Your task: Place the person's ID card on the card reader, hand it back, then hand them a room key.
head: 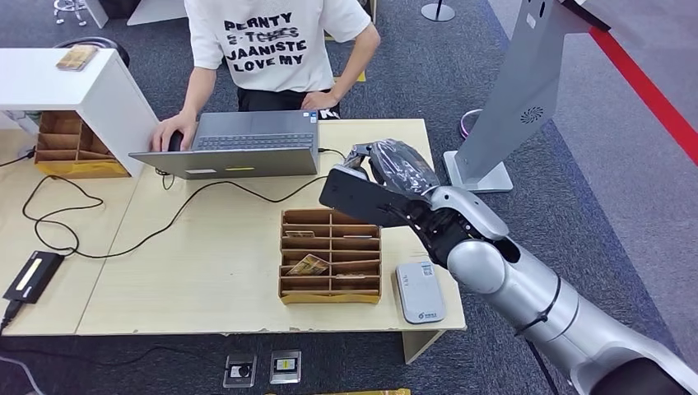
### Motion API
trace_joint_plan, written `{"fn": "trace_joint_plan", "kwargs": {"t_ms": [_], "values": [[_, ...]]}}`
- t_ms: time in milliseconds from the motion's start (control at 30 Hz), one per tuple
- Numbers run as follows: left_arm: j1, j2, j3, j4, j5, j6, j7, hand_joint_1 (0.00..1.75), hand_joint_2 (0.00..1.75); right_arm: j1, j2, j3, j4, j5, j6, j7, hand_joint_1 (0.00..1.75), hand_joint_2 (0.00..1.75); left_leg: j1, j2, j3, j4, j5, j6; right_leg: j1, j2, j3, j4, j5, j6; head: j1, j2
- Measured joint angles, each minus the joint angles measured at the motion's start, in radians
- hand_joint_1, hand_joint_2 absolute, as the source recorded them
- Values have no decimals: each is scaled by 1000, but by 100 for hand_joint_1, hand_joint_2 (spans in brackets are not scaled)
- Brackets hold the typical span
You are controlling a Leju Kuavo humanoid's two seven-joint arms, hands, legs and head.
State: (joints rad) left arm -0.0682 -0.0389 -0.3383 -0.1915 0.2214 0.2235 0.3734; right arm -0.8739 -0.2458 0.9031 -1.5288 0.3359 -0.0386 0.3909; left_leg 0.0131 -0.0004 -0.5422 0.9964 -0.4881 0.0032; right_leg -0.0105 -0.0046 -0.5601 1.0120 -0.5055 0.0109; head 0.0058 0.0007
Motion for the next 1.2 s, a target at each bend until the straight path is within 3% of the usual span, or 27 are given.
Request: {"fn": "trace_joint_plan", "kwargs": {"t_ms": [200,500,1200], "values": [[-2,1,-23,0,-18,-7,0,0,0,-72,68,16,95,1,3,-2,175,175,0,-1,0,0,0,0,0,-1,0,0,0,0,0,0],[-6,3,-60,0,-36,-8,8,0,0,-170,121,17,235,21,8,66,175,175,0,-1,0,0,0,0,0,-1,0,0,0,0,0,0],[-36,5,-154,0,-89,-49,33,0,0,-297,120,17,451,125,39,227,175,175,0,0,0,0,1,0,0,0,-1,0,0,0,0,0]]}}
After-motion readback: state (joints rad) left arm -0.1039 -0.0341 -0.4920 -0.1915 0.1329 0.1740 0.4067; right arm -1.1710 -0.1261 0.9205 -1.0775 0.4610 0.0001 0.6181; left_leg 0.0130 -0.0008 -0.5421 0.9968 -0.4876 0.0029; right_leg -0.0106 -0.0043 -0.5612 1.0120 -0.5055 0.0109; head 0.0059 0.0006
